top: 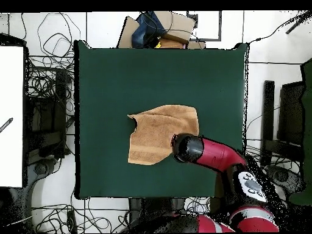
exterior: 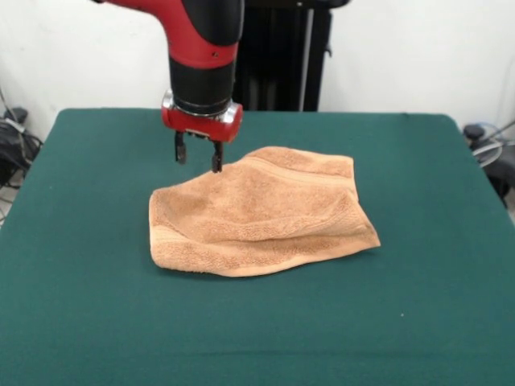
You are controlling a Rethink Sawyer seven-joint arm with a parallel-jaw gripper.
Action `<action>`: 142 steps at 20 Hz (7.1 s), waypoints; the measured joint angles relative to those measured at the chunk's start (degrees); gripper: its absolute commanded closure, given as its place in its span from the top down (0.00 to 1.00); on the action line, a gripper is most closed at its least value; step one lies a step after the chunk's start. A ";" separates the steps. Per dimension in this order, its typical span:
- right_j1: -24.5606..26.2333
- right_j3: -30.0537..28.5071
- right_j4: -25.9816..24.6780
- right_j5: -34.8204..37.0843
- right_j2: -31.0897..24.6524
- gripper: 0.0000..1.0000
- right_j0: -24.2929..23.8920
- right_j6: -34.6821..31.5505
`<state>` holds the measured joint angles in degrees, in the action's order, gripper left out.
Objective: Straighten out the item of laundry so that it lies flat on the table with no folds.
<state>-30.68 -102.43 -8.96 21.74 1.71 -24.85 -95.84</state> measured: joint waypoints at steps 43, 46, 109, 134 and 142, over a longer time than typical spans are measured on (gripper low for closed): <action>3.38 0.00 0.18 -2.48 0.02 1.00 0.09 0.00; 3.04 0.00 0.41 -2.48 0.01 1.00 0.78 0.00; 6.02 0.50 3.70 -2.48 0.14 1.00 -2.47 0.00; 6.92 1.66 3.71 -2.43 0.02 0.00 -1.94 0.00; 6.92 1.66 3.71 -2.43 0.02 0.00 -1.93 0.00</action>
<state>-23.76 -100.76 -5.25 19.31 1.73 -26.78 -95.84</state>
